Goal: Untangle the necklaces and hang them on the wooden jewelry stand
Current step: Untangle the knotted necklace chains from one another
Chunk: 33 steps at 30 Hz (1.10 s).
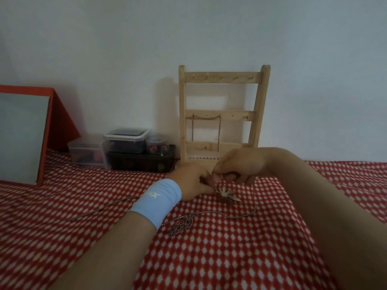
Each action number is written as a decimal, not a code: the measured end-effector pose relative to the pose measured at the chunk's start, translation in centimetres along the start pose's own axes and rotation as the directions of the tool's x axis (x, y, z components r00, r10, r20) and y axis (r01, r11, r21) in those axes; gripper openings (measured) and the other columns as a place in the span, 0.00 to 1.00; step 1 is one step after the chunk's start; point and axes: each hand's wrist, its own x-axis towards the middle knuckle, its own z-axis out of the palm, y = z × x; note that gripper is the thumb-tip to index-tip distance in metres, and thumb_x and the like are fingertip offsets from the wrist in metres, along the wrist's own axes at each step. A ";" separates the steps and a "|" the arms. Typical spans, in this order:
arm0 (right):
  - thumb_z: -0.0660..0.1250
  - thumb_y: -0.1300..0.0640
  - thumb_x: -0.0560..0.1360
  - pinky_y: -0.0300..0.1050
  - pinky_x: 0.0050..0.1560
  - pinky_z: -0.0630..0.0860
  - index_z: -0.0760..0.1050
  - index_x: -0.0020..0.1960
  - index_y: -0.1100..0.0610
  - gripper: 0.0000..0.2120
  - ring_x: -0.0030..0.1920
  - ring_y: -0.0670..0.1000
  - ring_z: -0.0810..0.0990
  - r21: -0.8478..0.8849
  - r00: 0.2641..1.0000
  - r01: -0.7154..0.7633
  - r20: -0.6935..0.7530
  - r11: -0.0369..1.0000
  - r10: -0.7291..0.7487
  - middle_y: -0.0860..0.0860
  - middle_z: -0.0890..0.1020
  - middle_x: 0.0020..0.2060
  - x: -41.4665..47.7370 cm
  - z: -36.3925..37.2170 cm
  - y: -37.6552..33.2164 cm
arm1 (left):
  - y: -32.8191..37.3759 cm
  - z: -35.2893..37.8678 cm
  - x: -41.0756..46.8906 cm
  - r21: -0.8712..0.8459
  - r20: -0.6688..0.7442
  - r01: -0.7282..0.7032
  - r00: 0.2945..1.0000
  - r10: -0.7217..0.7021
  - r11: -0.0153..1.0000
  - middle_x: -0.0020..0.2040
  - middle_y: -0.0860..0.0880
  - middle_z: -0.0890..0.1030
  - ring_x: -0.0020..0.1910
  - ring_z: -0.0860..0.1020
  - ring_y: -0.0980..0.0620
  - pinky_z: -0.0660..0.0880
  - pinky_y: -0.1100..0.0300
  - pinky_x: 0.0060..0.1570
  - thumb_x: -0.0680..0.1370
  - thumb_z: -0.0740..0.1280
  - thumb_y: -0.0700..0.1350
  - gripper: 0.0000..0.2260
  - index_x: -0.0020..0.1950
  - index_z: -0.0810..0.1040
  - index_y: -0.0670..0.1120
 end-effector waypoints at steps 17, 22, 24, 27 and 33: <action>0.72 0.56 0.78 0.25 0.44 0.72 0.88 0.48 0.53 0.05 0.42 0.33 0.82 -0.124 0.740 0.281 -0.604 0.952 -0.297 0.44 0.87 0.38 2.8 1.5 -0.1 | -1.5 -0.9 0.0 -0.999 -0.025 -0.016 0.946 -0.324 0.031 0.44 0.44 0.85 0.41 0.83 0.50 0.82 0.55 0.44 0.80 0.64 0.37 0.08 0.56 0.81 0.42; 0.73 0.51 0.77 0.47 0.45 0.82 0.85 0.42 0.54 0.09 0.41 0.54 0.84 -0.102 0.695 0.310 -0.655 0.945 -0.299 0.51 0.87 0.40 2.5 1.9 -0.7 | -1.3 -0.7 -0.4 -0.997 0.038 0.018 0.955 -0.295 -0.070 0.43 0.46 0.85 0.40 0.83 0.54 0.82 0.58 0.41 0.80 0.65 0.40 0.07 0.51 0.83 0.42; 0.72 0.52 0.77 0.43 0.30 0.77 0.84 0.43 0.56 0.09 0.29 0.53 0.75 0.035 0.708 0.355 -0.663 0.934 -0.244 0.49 0.85 0.35 2.3 2.1 -0.9 | -1.2 -0.6 -0.5 -0.994 0.040 0.010 0.959 -0.282 -0.106 0.42 0.47 0.85 0.39 0.83 0.54 0.82 0.59 0.41 0.79 0.65 0.41 0.07 0.48 0.83 0.42; 0.71 0.53 0.79 0.38 0.24 0.63 0.81 0.42 0.57 0.09 0.23 0.44 0.64 0.255 0.756 0.407 -0.633 0.877 -0.167 0.44 0.75 0.24 2.2 2.2 -0.9 | -1.3 -0.7 -0.6 -0.983 0.032 -0.020 0.960 -0.277 -0.184 0.41 0.47 0.84 0.38 0.83 0.54 0.82 0.58 0.40 0.78 0.66 0.40 0.06 0.47 0.83 0.43; 0.71 0.55 0.79 0.37 0.23 0.61 0.84 0.50 0.60 0.08 0.22 0.44 0.63 0.297 0.784 0.448 -0.583 0.843 -0.211 0.44 0.71 0.22 2.2 2.5 -0.8 | -1.4 -0.6 -0.8 -0.985 0.020 -0.024 0.967 -0.253 -0.169 0.43 0.47 0.85 0.39 0.82 0.53 0.82 0.56 0.43 0.77 0.66 0.38 0.06 0.52 0.82 0.43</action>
